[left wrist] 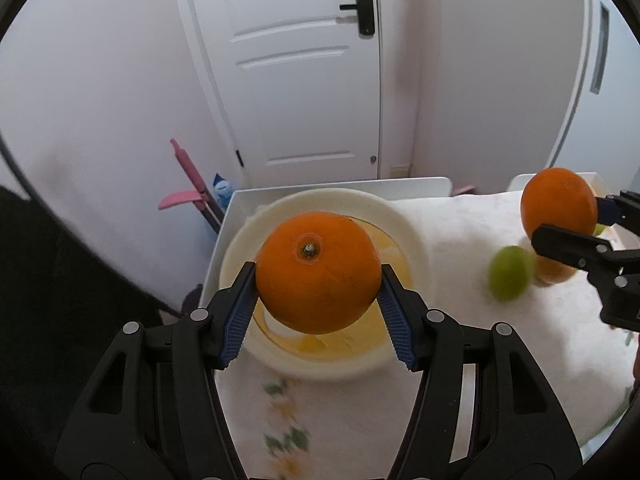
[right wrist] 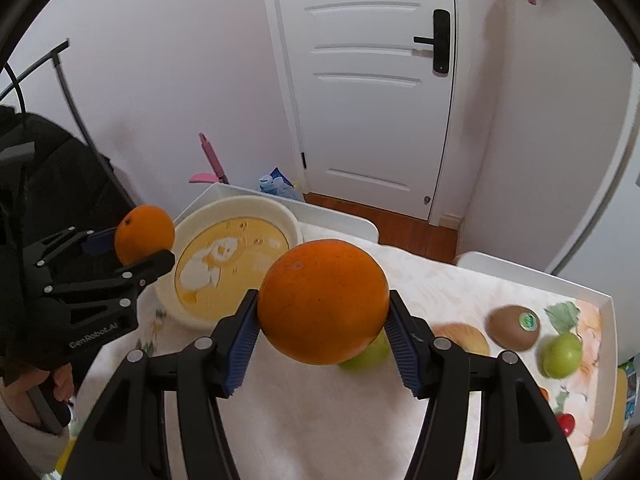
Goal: Organize fruits
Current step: 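Carry both oranges over the duck-print bowl and release the left tool's orange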
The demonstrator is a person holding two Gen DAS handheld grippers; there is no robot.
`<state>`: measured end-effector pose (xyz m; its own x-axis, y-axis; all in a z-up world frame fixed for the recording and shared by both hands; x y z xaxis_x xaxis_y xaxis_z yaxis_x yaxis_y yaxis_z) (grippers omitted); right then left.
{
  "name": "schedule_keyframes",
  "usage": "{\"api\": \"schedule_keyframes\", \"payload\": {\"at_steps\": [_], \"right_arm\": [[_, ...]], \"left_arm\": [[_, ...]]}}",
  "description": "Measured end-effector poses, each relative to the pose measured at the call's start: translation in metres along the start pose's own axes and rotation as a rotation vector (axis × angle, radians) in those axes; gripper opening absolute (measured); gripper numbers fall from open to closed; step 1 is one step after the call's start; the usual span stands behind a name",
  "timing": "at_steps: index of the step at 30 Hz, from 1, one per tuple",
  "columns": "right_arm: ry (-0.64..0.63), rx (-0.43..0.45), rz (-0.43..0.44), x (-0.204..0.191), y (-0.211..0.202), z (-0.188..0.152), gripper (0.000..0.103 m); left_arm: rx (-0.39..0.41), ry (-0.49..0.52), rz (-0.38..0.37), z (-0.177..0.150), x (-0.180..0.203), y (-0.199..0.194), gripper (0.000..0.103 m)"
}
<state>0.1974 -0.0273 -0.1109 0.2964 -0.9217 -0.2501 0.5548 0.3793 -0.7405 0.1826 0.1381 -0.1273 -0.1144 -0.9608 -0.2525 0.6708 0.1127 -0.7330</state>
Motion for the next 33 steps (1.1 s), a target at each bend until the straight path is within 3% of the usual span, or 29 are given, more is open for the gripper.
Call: {"api": "schedule_keyframes", "payload": {"at_steps": [14,27,28,31,33], "right_arm": [[0.058,-0.045,-0.049,-0.019,0.07,0.028,0.056],[0.063,-0.065,-0.077,-0.021,0.094,0.041,0.056],[0.062,-0.066,-0.078,-0.022,0.094,0.041,0.056],[0.057,-0.066,-0.078,-0.024,0.095,0.044,0.056],[0.054,-0.065,-0.078,-0.025,0.095,0.045,0.056]], "left_arm": [[-0.064,0.079,-0.058,0.009,-0.027,0.097,0.064],[-0.086,0.102,-0.128,0.009,-0.025,0.124,0.064],[-0.083,0.103,-0.133,0.009,-0.024,0.123,0.068],[-0.034,0.11,-0.107,0.012,-0.027,0.112,0.103],[0.001,0.104,-0.101,0.014,-0.03,0.102,0.103]]}}
Point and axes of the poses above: each gripper's, at about its wrist camera, not at the fingertips, and y roughly the way its jaws point, x to its right, z to its top, the point moved 2 cm from there along y, roughly the way its jaws point, and after that the axes turned 12 degrees about y, right-handed, at the moved point
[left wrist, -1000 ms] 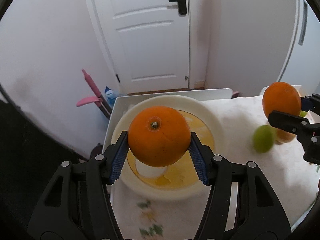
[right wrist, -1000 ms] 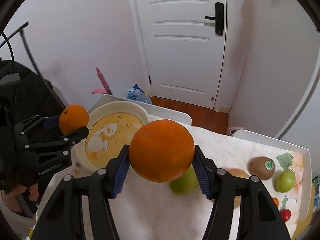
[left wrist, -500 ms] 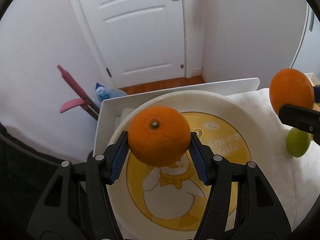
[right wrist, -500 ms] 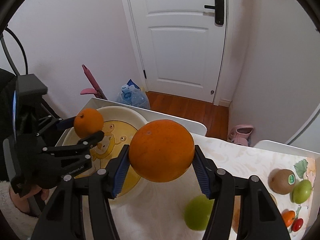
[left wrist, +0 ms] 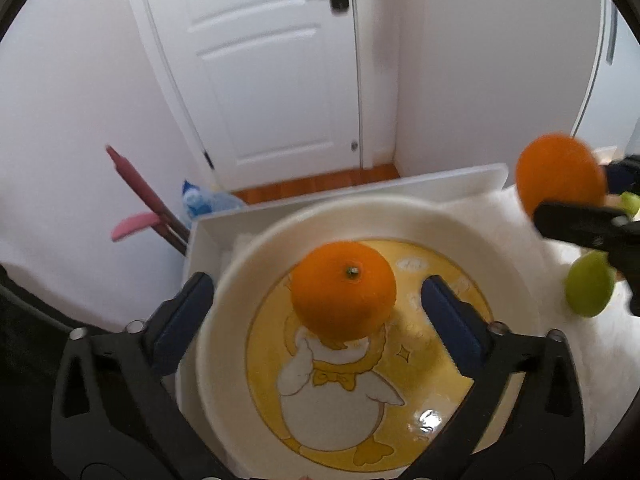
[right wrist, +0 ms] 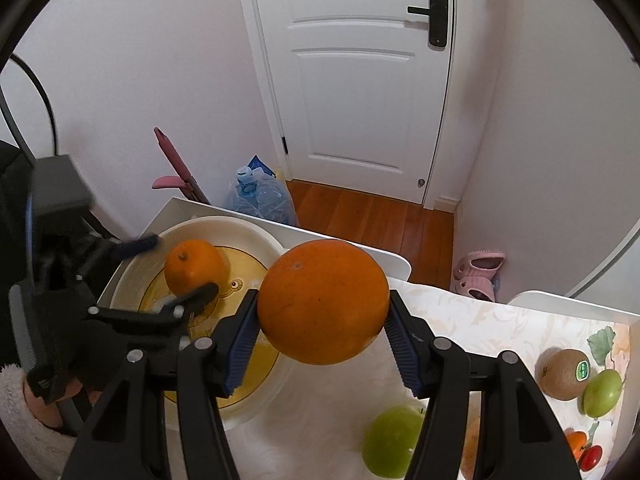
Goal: Organize fruits
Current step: 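Carry both oranges over the duck-print bowl and release the left tool's orange, then lower the large orange into the bowl and open the right tool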
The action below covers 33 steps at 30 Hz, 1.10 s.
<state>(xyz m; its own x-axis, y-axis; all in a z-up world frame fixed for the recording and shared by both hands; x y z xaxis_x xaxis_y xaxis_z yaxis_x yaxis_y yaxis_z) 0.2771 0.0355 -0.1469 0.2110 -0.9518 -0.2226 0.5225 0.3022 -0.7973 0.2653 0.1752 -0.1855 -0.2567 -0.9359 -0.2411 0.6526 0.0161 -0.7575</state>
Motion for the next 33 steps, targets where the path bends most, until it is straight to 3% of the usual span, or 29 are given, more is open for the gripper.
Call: {"api": "schedule_keyframes", "payload": {"at_steps": [11,24,33], "right_arm": [[-0.07,-0.013,0.034,-0.016,0.004,0.002,0.056],[-0.304,-0.1,0.104,-0.053,0.045,-0.015,0.056],[-0.399,-0.107,0.074,-0.066,0.061,-0.028,0.056]], "left_arm": [[-0.064,-0.096,-0.008,-0.023,-0.012,-0.031,0.103],[-0.124,-0.165,0.002,-0.054,-0.013,-0.052,0.103],[-0.122,-0.191,0.006,-0.064,-0.019,-0.055,0.103]]}}
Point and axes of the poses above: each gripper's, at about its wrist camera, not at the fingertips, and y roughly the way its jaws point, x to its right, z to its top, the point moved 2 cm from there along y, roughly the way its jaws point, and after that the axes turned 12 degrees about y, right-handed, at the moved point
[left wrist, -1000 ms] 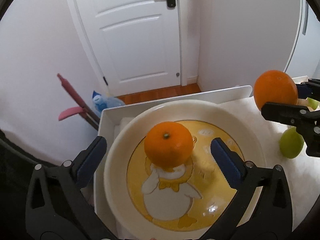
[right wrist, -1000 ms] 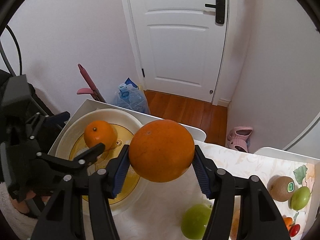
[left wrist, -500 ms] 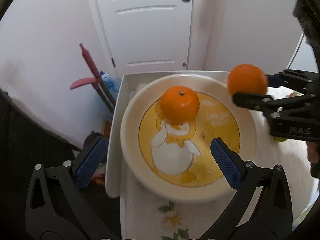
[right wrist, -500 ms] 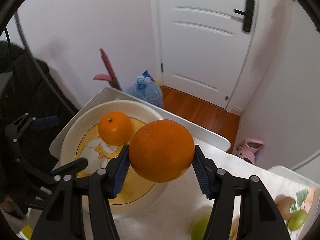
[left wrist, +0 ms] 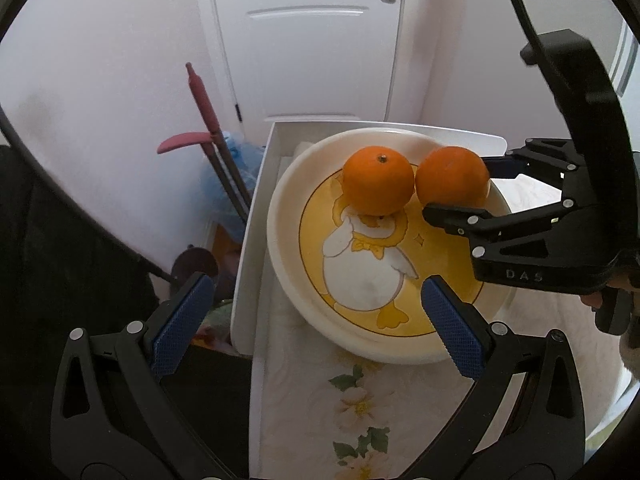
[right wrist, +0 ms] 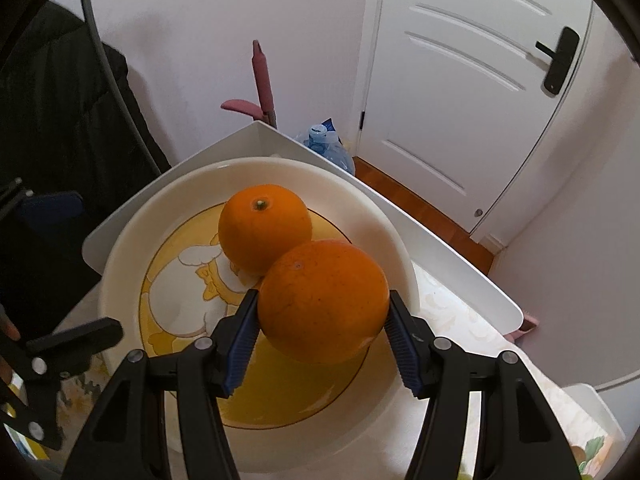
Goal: Organize fruits
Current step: 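Lower the large orange into the bowl and open the right tool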
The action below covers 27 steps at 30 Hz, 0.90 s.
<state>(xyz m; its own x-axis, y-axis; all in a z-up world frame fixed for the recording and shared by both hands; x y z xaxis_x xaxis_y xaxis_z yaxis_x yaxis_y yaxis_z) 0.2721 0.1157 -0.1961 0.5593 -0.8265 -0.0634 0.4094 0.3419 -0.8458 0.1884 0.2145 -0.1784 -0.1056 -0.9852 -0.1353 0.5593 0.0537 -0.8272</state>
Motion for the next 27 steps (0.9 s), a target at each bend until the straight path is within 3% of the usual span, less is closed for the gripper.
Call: {"api": "schedule_keyframes", "payload": {"at_steps": [6,7,8,9,10,20,27], "right_arm": [[-0.039,-0.011,-0.026,-0.004,0.004,-0.004,0.058],[-0.03,0.013,-0.023,-0.003,0.0,-0.004,0.066],[-0.024,0.023,-0.017,-0.003,-0.002,-0.002,0.087],[-0.019,0.03,-0.007,-0.003,-0.005,-0.002,0.098],[-0.015,0.035,-0.001,-0.002,-0.008,-0.002,0.103],[0.034,0.046,-0.02,-0.004,-0.028,-0.011,0.103],[0.081,0.07,-0.03,-0.007,-0.064,-0.012,0.103]], "left_arm": [[0.001,0.004,-0.002,-0.001,0.0,-0.001,0.103],[0.001,0.005,-0.002,-0.001,0.0,-0.001,0.103],[0.0,0.006,-0.003,-0.001,-0.001,-0.002,0.103],[-0.001,0.007,-0.002,-0.002,-0.001,-0.003,0.103],[-0.001,0.008,-0.001,-0.002,-0.002,-0.003,0.103],[0.016,-0.004,-0.005,-0.005,-0.005,-0.023,0.103],[0.056,0.006,0.012,-0.001,0.0,-0.05,0.103]]}}
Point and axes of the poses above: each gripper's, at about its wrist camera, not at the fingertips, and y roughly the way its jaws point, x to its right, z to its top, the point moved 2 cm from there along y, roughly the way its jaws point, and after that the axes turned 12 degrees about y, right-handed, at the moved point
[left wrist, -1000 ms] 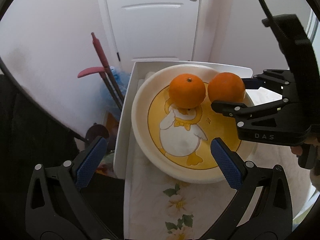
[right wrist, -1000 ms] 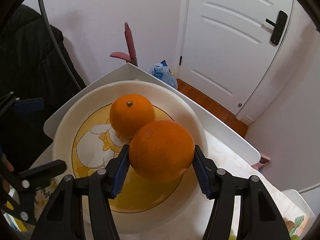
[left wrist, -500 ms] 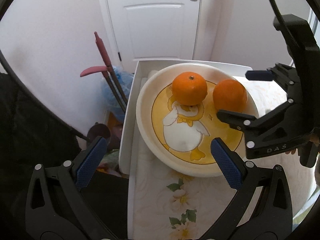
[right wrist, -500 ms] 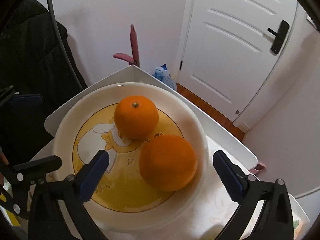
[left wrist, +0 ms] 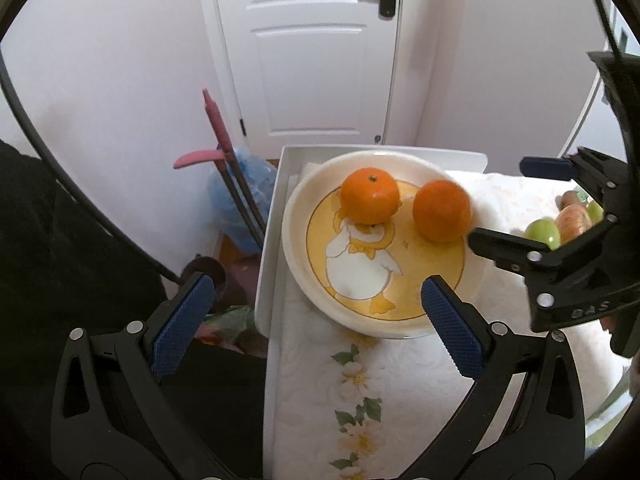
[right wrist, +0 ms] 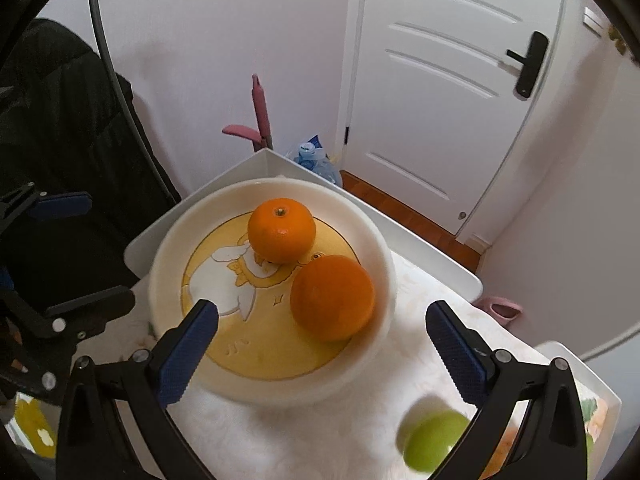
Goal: Organize fruits
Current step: 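Lower the large orange into the bowl and open the right tool, then move both tools back toward the remaining fruit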
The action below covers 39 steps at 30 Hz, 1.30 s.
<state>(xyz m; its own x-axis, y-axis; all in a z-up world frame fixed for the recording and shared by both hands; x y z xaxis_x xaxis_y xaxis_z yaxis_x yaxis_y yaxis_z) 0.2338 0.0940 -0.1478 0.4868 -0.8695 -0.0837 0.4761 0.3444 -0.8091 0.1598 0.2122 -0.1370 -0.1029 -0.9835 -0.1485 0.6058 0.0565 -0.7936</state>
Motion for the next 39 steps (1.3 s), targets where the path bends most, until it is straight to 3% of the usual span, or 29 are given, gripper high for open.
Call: {"api": "schedule_keyframes", "payload": {"at_steps": [11,21,30,39], "right_arm": [[0.158,0.076,-0.035,0.044,-0.089,-0.018,0.103],[0.242,0.104,-0.074,0.134,-0.159,-0.053,0.103],[0.212,0.086,-0.143,0.211,-0.185,-0.097,0.103],[0.242,0.058,-0.137,0.275,-0.163,-0.126,0.103]], "left_arm": [[0.073,0.005,0.006,0.017,0.041,-0.055,0.103],[0.096,-0.017,0.0,0.036,0.131,-0.079,0.103],[0.098,-0.01,-0.017,0.054,0.223,-0.063,0.103],[0.081,0.022,-0.014,0.054,0.289,-0.016,0.103]]}}
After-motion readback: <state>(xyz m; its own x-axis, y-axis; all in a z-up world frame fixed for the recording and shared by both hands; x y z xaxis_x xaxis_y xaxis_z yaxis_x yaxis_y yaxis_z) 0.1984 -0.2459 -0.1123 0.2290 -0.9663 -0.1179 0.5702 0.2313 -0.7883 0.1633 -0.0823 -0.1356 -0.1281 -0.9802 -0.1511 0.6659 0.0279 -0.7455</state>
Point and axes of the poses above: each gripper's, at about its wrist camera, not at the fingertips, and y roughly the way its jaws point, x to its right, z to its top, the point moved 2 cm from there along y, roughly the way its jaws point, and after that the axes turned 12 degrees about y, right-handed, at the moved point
